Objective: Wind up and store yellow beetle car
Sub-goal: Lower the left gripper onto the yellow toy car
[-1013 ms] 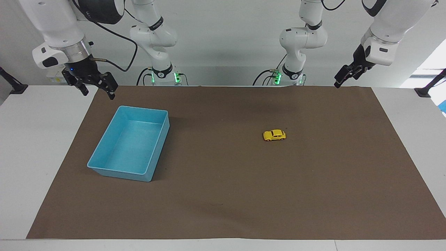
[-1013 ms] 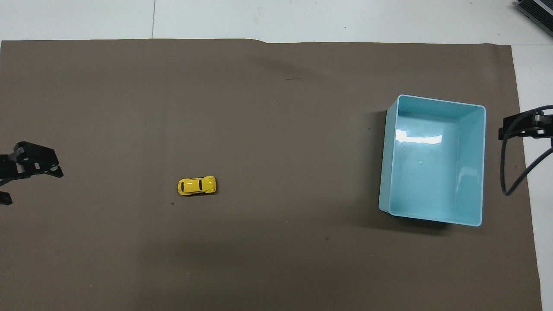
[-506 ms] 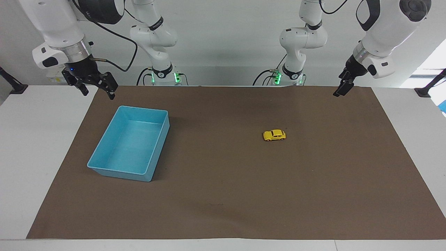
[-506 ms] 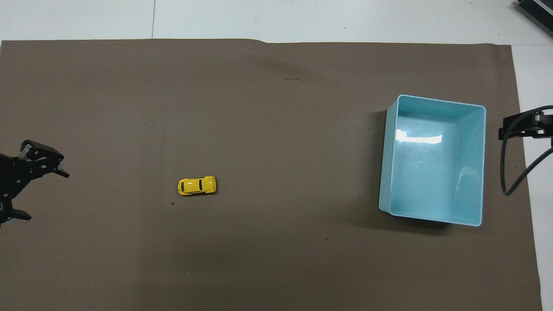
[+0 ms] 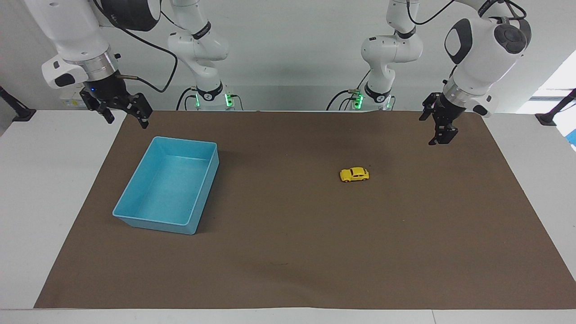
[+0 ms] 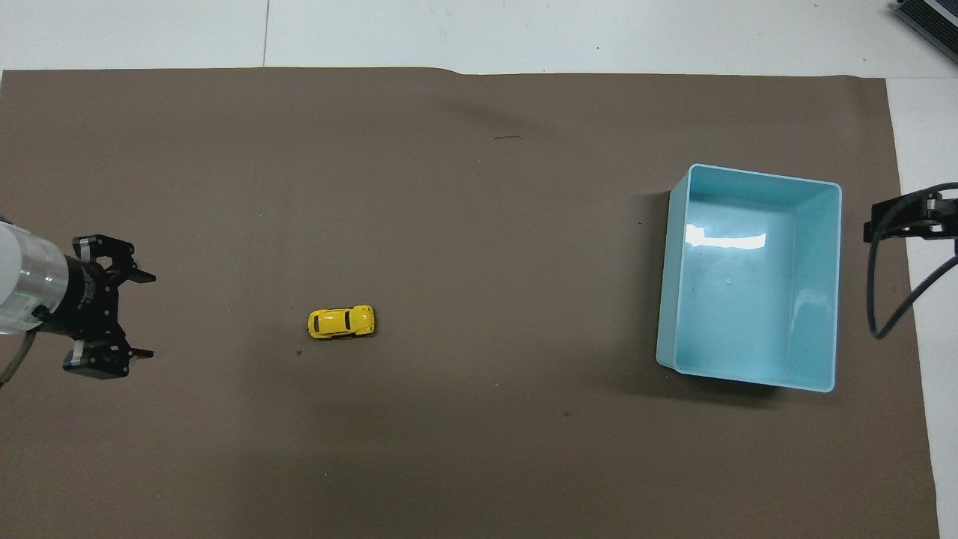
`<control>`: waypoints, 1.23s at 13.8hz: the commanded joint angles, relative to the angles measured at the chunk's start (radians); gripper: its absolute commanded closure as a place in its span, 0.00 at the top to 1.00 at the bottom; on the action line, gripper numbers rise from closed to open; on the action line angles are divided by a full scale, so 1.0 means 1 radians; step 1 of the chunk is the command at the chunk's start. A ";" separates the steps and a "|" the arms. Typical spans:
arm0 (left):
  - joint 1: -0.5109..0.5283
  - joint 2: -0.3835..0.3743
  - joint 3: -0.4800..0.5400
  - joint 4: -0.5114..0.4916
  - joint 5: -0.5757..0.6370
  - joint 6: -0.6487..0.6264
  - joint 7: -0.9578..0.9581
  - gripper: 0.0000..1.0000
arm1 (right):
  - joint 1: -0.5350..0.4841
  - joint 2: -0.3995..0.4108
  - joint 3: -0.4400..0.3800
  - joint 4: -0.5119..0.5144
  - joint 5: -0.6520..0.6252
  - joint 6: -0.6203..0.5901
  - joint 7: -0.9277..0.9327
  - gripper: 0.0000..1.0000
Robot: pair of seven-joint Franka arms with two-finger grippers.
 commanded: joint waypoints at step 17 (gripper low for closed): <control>-0.300 0.189 0.005 -0.286 -0.168 0.627 -0.371 1.00 | -0.019 -0.002 0.012 0.008 0.018 -0.015 -0.018 1.00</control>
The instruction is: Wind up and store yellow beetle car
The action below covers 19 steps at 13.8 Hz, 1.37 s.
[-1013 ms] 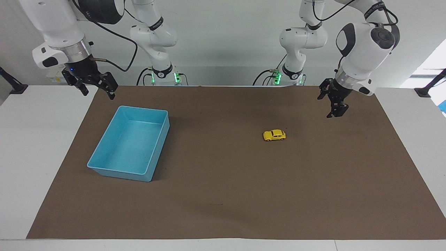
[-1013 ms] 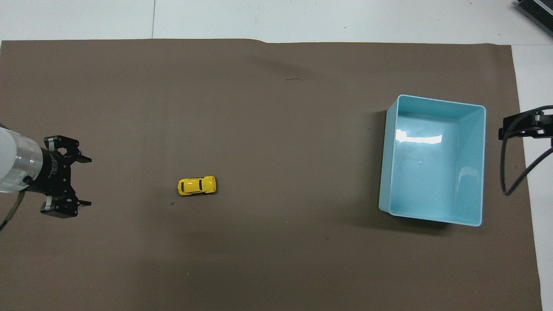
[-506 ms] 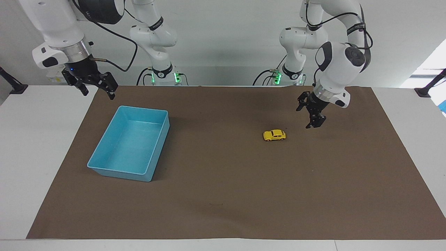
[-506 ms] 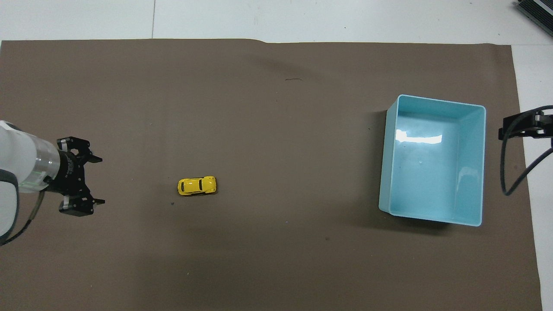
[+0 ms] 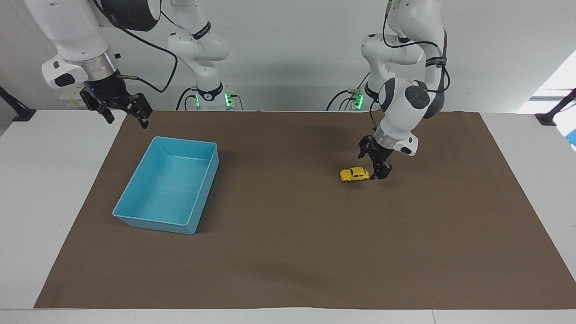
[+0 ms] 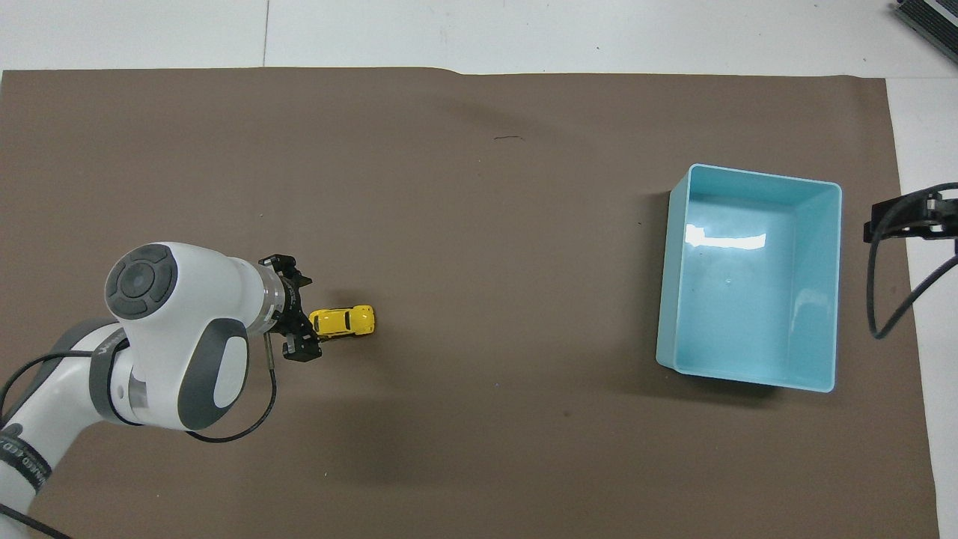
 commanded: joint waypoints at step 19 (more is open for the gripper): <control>-0.045 0.027 0.020 -0.117 -0.020 0.145 0.099 0.00 | -0.021 -0.004 0.012 0.008 0.018 -0.023 -0.017 1.00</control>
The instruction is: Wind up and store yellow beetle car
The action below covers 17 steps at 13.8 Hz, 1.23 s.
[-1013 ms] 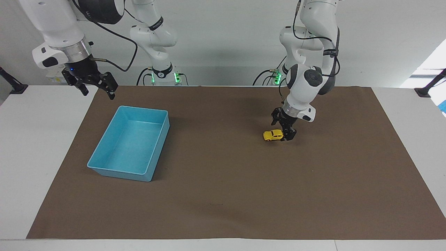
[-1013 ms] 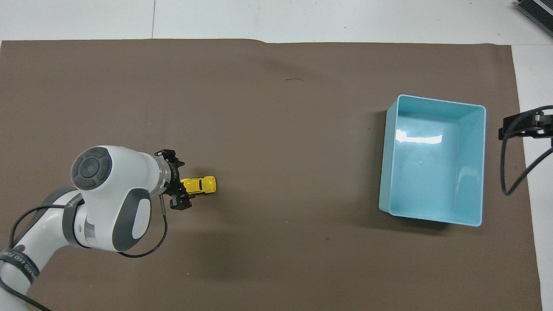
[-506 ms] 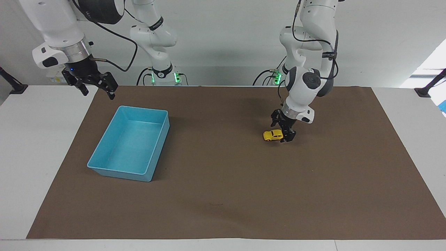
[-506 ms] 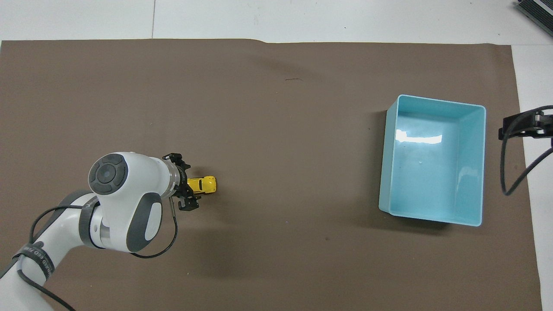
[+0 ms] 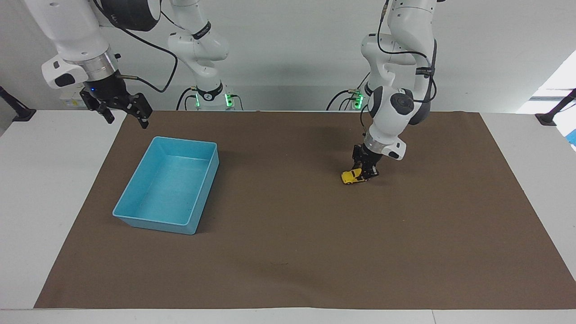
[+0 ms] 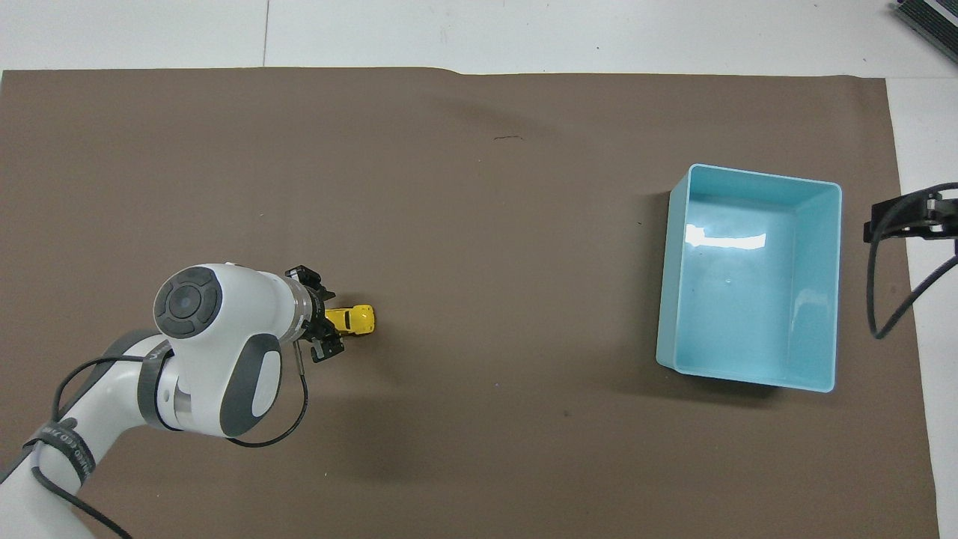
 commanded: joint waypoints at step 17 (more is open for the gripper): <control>0.134 -0.023 0.016 -0.065 -0.017 -0.027 0.155 0.34 | -0.016 -0.051 0.013 -0.076 0.020 0.002 0.006 1.00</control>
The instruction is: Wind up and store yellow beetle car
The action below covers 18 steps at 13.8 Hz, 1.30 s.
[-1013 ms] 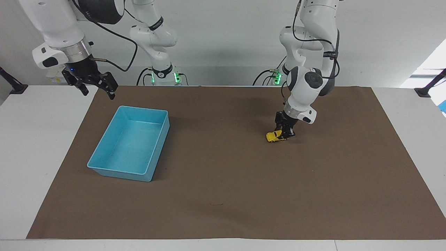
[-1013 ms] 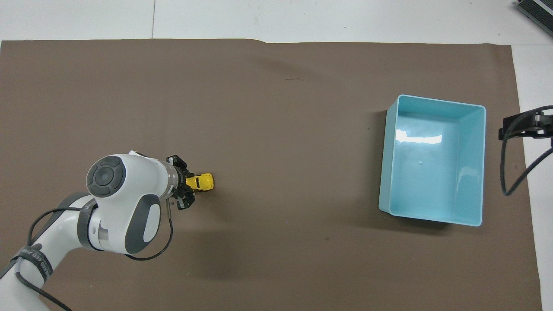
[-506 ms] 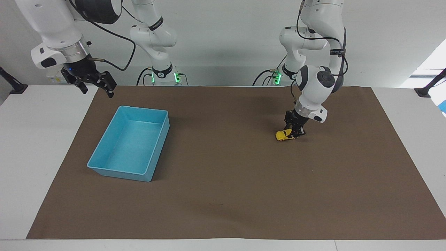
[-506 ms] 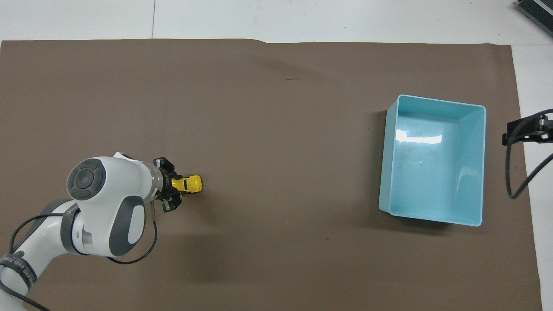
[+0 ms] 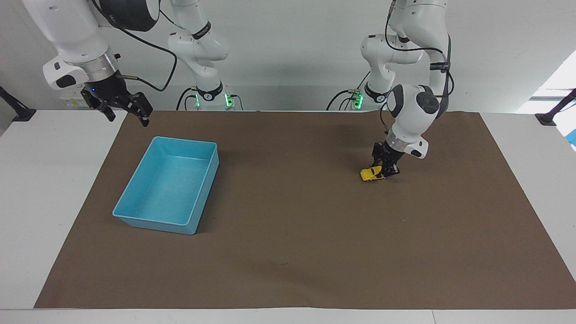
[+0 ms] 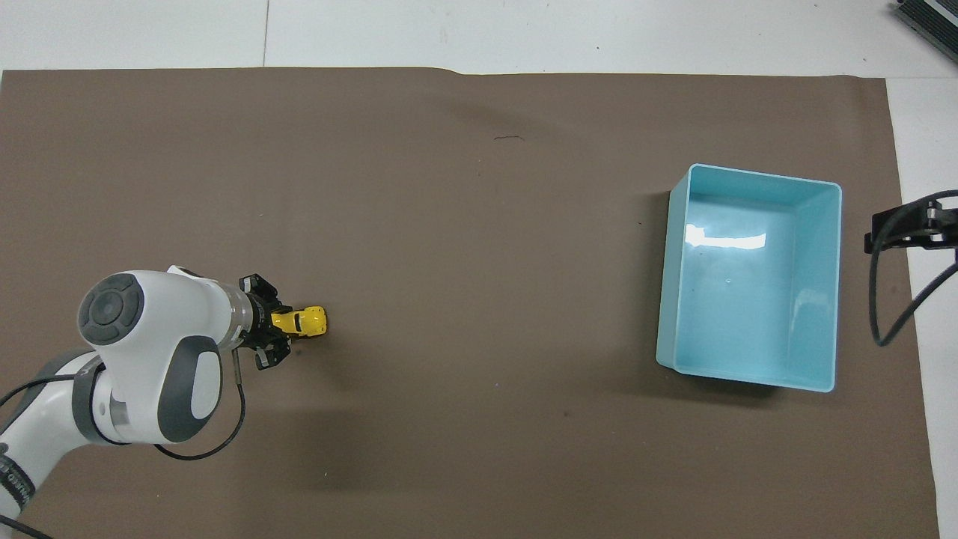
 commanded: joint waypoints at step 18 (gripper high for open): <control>0.011 0.033 -0.002 0.264 -0.002 -0.238 -0.076 1.00 | 0.081 -0.076 0.013 -0.195 0.054 0.110 0.713 1.00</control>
